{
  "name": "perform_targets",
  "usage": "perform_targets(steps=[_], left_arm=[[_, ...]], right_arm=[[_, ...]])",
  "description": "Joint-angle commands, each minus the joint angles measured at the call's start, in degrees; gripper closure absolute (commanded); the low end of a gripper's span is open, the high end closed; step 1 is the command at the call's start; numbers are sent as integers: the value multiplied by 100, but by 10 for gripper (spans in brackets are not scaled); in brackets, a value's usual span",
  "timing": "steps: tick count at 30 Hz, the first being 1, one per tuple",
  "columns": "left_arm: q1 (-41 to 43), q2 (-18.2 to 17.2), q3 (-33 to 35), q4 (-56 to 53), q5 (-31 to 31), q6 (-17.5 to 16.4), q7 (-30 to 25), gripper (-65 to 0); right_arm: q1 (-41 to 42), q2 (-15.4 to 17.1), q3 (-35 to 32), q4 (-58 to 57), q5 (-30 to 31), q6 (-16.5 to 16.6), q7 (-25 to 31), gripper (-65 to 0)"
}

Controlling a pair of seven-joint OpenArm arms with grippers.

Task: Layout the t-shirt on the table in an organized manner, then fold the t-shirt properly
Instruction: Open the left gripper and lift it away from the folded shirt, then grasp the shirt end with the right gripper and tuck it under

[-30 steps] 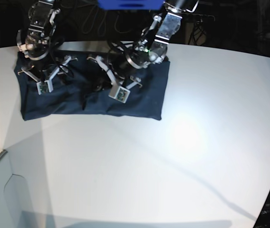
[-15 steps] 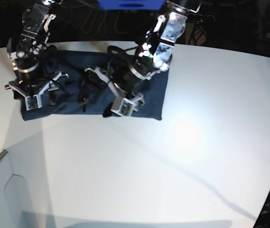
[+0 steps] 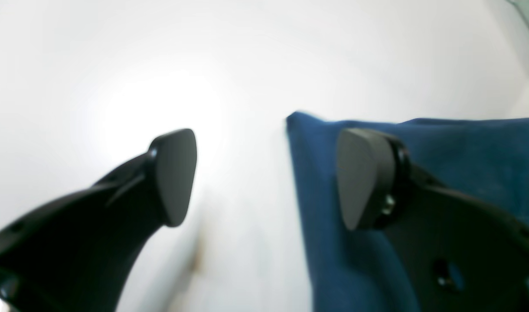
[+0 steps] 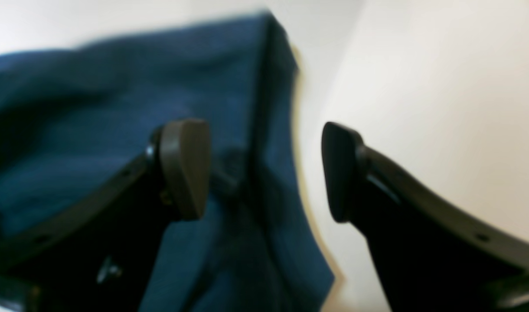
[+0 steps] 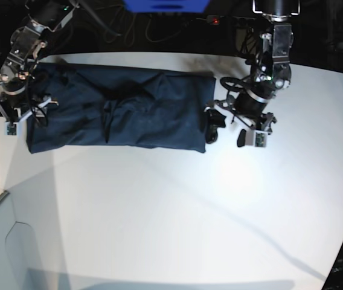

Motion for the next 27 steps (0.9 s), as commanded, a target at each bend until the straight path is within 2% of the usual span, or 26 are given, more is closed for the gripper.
perform_targets(steps=[1, 6, 12, 15, 20, 23, 27], left_arm=[[-83, 5, -51, 53, -65, -49, -161, -487], [-83, 49, -95, -158, -65, -49, -161, -487], [-74, 58, -95, -185, -65, -49, -161, -486], [-48, 14, -95, -176, -65, -49, -161, -486], [-21, 5, -200, -176, -65, -49, -161, -486], [49, 49, -490, -167, -65, -49, -161, -486], [84, 49, -543, -185, -65, -49, -161, -486]], right_arm=[[106, 98, 35, -27, 44, -33, 125, -406], [124, 274, 9, -440, 35, -33, 125, -406], [106, 248, -18, -669, 26, -15, 125, -390], [106, 265, -316, -889, 26, -15, 125, -293], [141, 248, -457, -985, 26, -15, 125, -6], [159, 248, -457, -968, 26, -15, 125, 0], [115, 222, -457, -475, 26, -15, 125, 0]])
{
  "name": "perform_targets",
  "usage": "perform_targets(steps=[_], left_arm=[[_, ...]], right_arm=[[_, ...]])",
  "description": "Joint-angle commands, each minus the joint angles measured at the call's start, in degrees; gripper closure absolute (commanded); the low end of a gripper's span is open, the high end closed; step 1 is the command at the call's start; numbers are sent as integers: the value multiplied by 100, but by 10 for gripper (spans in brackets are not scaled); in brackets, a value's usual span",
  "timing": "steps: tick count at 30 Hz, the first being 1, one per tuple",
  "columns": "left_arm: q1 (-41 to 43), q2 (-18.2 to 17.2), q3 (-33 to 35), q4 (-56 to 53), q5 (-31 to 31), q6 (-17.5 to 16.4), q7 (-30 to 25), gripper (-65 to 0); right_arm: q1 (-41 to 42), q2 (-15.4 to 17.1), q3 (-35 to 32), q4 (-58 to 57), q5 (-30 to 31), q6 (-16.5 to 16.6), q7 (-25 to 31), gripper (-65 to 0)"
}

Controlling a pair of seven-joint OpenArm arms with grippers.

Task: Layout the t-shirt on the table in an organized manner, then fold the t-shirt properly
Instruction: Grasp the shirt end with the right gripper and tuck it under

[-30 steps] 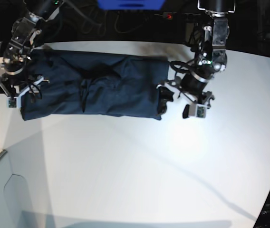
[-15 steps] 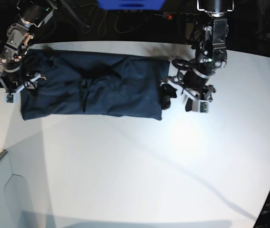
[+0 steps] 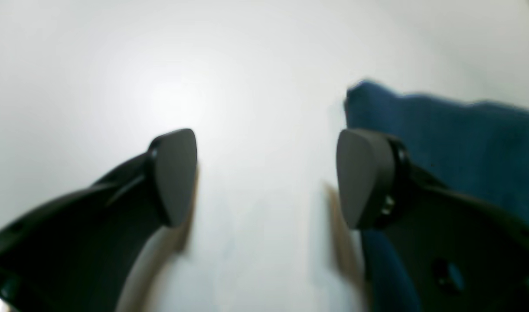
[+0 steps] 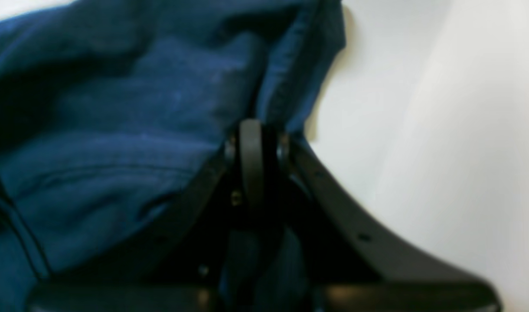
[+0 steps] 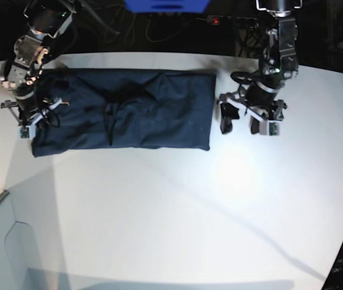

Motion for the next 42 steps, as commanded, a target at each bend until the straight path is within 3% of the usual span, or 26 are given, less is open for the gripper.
perform_targets(steps=[1, 5, 13, 19, 30, 34, 42], left_arm=[[-62, 10, 8, 88, -67, -49, -153, -486], [8, 1, 17, 80, -67, -49, -153, -486], [26, 18, 43, 80, -67, -49, -153, -486], [105, 10, 43, 80, -67, -49, -153, -486], [131, 10, 52, 80, -67, -58, -153, -486], [131, -26, 52, 80, -67, -58, -153, -486], [202, 18, 43, 97, -67, -58, -153, -486]], right_arm=[[6, -39, -3, 282, 48, -17, 145, 0], [-161, -347, -90, 1038, 48, -8, 145, 0], [-662, -734, -996, 2128, 48, -8, 145, 0], [-1032, -785, -1567, 2849, 48, -35, 101, 0], [-1234, -785, -3387, 3711, 48, -105, -1174, 0], [-1120, -785, -3405, 3614, 48, -439, -1235, 0], [-733, -611, -2552, 2840, 48, -474, -1226, 0]])
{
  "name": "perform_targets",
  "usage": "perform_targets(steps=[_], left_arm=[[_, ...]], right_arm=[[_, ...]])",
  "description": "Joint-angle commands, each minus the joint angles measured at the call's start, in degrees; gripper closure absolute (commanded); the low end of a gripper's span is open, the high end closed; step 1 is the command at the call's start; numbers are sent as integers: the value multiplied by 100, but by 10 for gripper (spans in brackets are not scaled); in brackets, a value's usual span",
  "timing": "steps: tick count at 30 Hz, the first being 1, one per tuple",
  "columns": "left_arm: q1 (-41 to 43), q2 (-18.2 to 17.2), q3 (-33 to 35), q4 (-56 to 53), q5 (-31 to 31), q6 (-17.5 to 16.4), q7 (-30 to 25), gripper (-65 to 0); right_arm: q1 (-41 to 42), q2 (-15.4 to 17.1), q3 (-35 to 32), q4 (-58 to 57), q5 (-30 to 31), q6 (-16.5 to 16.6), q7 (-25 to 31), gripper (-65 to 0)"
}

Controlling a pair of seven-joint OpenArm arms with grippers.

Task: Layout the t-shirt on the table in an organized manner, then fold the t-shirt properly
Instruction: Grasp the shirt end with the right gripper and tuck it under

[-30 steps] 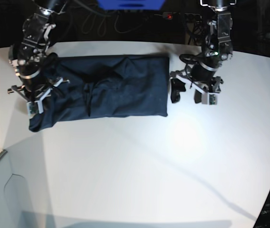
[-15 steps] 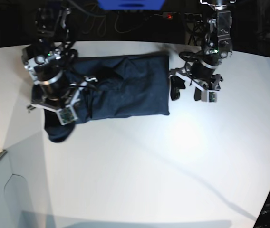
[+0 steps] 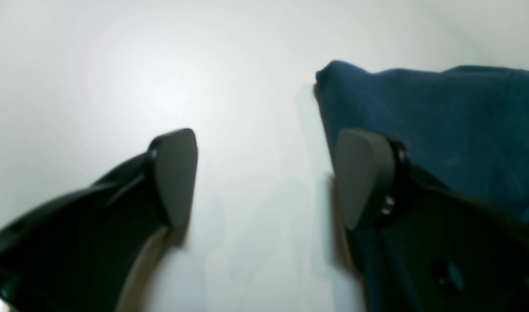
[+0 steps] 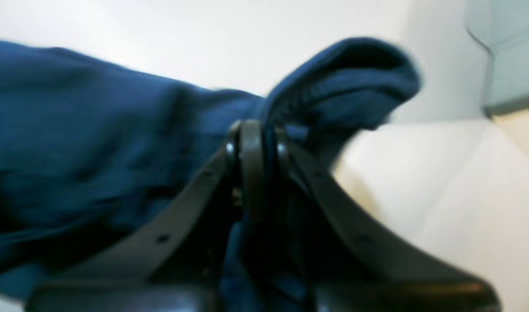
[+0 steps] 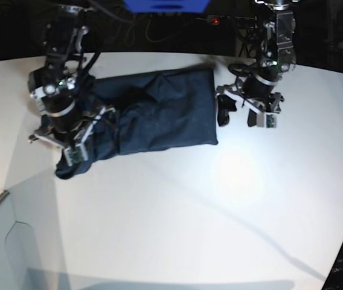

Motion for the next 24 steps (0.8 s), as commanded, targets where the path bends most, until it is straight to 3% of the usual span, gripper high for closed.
perform_targets(steps=[1, 4, 8, 15, 18, 24], left_arm=[[-17, -10, -1, 97, -61, -38, -57, -486], [-17, -10, -1, 88, -61, -38, -57, -486], [-17, -54, -1, 97, -61, -38, -57, -486], [71, -54, -9, 141, -61, -38, -57, -486], [133, -54, -27, 141, -61, -38, -57, -486], [141, -54, -36, 141, -61, -38, -57, -487]], right_arm=[[116, 28, 153, -13, 13, -96, 122, 0], [344, 125, 566, -356, 13, -79, 96, 0], [423, 371, 636, -716, 13, -70, 78, -19], [432, 520, 786, -707, 13, -105, 78, -296], [415, 318, 1234, -233, 13, -105, 78, -356], [-183, -173, 1436, 647, 13, -70, 78, -360]])
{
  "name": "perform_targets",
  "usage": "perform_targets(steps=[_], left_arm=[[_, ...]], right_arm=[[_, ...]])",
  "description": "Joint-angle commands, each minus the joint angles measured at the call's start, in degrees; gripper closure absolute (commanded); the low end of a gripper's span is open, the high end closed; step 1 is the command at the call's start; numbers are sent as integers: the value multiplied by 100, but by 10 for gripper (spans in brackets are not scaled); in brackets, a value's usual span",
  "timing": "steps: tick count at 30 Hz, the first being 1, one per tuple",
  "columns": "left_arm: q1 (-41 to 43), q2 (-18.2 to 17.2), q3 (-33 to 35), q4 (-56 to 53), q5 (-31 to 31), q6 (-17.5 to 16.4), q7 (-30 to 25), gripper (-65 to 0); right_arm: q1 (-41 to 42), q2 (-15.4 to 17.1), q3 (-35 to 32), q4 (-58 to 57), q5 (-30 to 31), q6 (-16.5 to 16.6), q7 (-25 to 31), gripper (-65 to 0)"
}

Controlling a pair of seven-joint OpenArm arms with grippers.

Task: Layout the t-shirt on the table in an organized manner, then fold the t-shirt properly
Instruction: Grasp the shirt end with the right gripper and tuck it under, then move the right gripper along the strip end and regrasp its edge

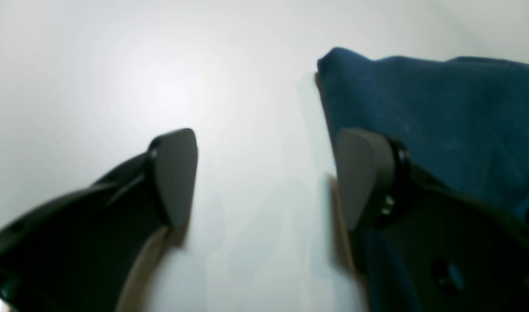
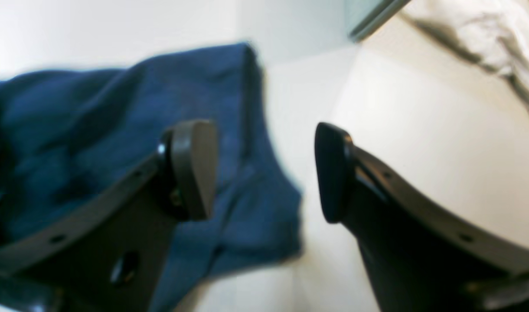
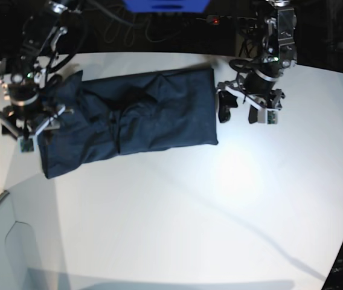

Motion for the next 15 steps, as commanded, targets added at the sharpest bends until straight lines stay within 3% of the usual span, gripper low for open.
perform_targets(steps=[1, 9, 15], left_arm=[[-12, -12, -7, 76, -41, -16, -13, -487], [-56, -21, -7, 76, -41, -16, -13, -488], [-64, -21, -7, 76, -41, -16, -13, -488]], right_arm=[[-158, 43, -101, 175, 7, -13, 83, -360], [-1327, 43, -1077, 271, 16, -22, 83, -361], [-1556, 43, -1332, 69, 16, -39, 83, -361]])
